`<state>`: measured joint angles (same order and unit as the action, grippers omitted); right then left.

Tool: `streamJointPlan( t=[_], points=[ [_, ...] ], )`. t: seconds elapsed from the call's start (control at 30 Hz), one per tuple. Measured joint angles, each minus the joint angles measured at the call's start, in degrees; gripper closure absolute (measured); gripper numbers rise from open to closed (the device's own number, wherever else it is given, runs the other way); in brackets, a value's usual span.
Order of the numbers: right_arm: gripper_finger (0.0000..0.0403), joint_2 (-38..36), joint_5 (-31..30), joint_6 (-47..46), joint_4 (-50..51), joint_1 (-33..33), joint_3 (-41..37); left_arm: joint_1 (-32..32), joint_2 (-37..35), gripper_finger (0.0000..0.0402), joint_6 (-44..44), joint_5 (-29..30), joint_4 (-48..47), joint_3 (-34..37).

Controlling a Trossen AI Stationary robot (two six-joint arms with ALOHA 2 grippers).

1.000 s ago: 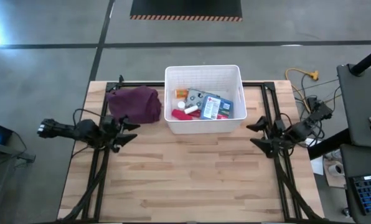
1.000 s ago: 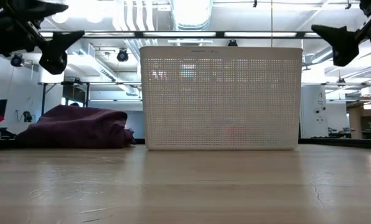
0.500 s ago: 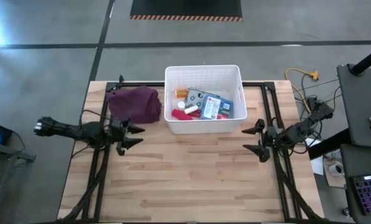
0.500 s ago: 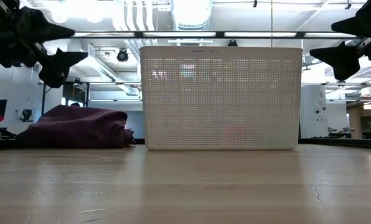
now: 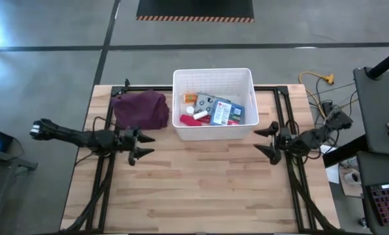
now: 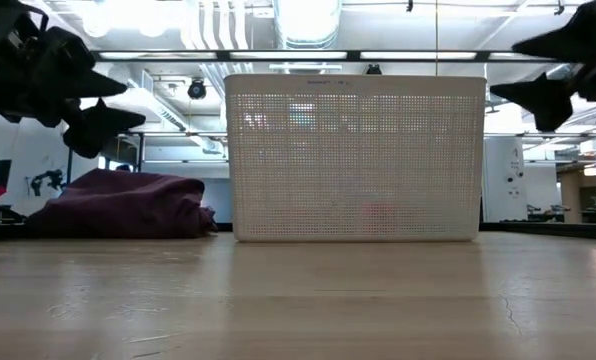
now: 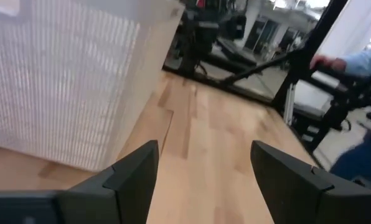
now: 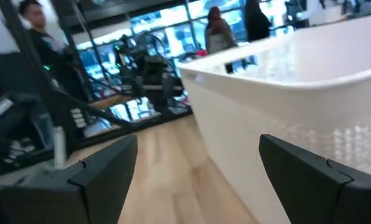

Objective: Pick & place medical supplies in basket/bin
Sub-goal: Return to Home Position

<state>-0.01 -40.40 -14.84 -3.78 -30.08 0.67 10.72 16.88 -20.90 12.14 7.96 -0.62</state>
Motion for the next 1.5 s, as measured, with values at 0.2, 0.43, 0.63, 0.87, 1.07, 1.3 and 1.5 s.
streamJointPlan(
  t=[0.2, 0.43, 0.63, 0.87, 1.07, 1.3, 1.5],
  points=[
    [0.0076, 0.00, 18.40, 4.03, 0.25, 12.50, -0.10, 0.00, 3.14, 0.0163, 0.02, -0.04, -0.06, 0.02],
    [0.0076, 0.00, 44.51, 1.54, 0.16, 24.56, -0.11, 0.00, 6.20, 0.0163, 0.02, -0.02, -0.06, 0.02],
    [0.0076, 0.00, 55.75, 1.96, 0.70, 27.42, -0.11, 0.00, 8.01, 0.0163, 0.02, 0.04, -0.06, 0.02],
    [0.0076, 0.16, 55.73, 7.05, 1.06, 27.36, -0.11, 0.00, 9.29, 0.0163, 0.02, 0.13, -0.06, 0.02],
    [0.0076, 0.54, 55.63, 22.53, 1.06, 27.36, -0.11, 0.02, 9.36, 0.0163, 0.02, 0.11, -0.06, 0.04],
    [0.0076, 0.55, 55.47, 24.13, 1.05, 27.36, -0.11, 0.01, 9.36, 0.0163, 0.02, 0.10, -0.06, 0.02],
    [0.0076, 0.55, 55.45, 23.87, 1.05, 27.36, -0.11, 0.00, 9.36, 0.0163, 0.02, 0.09, -0.06, 0.00]
  ],
)
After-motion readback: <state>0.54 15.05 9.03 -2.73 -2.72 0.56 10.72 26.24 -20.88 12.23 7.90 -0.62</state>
